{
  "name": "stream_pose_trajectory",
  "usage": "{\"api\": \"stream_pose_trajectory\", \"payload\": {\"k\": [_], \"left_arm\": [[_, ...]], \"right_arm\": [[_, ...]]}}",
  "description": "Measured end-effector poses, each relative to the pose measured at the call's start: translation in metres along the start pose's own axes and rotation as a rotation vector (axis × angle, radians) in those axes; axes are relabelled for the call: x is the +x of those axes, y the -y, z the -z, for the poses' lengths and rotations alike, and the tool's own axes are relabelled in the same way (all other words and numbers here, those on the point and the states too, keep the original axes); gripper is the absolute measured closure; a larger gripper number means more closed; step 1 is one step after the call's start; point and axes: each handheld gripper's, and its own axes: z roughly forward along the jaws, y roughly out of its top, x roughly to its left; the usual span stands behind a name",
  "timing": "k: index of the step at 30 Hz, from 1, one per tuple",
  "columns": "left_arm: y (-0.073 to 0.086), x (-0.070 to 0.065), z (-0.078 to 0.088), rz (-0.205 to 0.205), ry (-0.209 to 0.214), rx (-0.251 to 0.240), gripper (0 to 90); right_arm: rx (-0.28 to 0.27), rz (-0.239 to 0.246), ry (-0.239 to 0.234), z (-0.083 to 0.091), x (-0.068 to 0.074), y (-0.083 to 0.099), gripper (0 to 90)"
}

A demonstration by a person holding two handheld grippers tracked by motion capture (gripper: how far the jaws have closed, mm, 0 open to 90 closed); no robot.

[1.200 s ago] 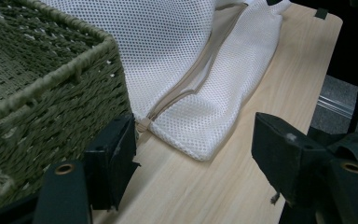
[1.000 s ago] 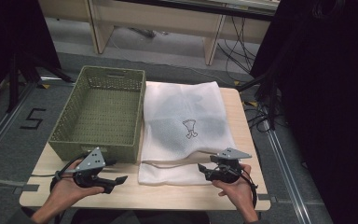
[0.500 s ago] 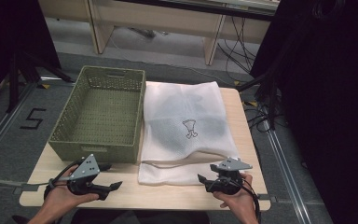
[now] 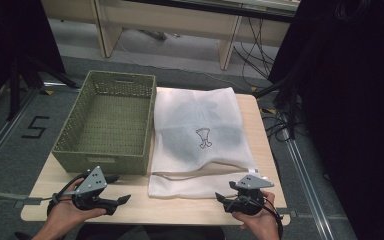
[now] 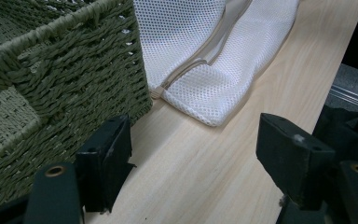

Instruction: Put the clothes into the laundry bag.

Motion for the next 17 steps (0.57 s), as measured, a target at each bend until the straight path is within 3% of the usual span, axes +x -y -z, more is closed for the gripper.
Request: {"api": "stream_pose_trajectory", "payload": {"k": [1,3,4,6,10,11,17], "left_arm": [[-0.0001,0.0007,-0.0002,-0.011,0.003,0.002,26.5],[0.0000,0.0013,-0.0001,-0.022,-0.007,0.011,26.5],[0.0006,-0.0006,-0.0007,0.013,0.002,0.011,26.5],[-0.0001,0.0006,-0.0006,-0.015,-0.002,0.007,26.5],[0.0001,0.0012,-0.0009,-0.016,0.000,0.005,26.3],[0.0001,0.0013,-0.0008,-0.017,0.000,0.006,26.2],[0.0001,0.0012,-0.0011,-0.015,-0.002,0.006,25.7]], "right_arm": [[0.007,-0.025,0.013,0.0009,0.0018,0.0002,35.6],[-0.002,-0.007,0.000,0.0004,-0.0005,-0.0002,35.5],[0.001,-0.002,0.003,0.0005,-0.0008,-0.0003,35.5],[-0.004,-0.003,0.019,0.0007,-0.0001,-0.0001,35.4],[-0.012,0.013,0.019,-0.0002,-0.0006,0.0000,35.4],[-0.006,-0.003,0.017,0.0003,0.0005,-0.0005,35.3],[-0.005,0.002,0.017,0.0000,0.0004,-0.0007,35.2]]}}
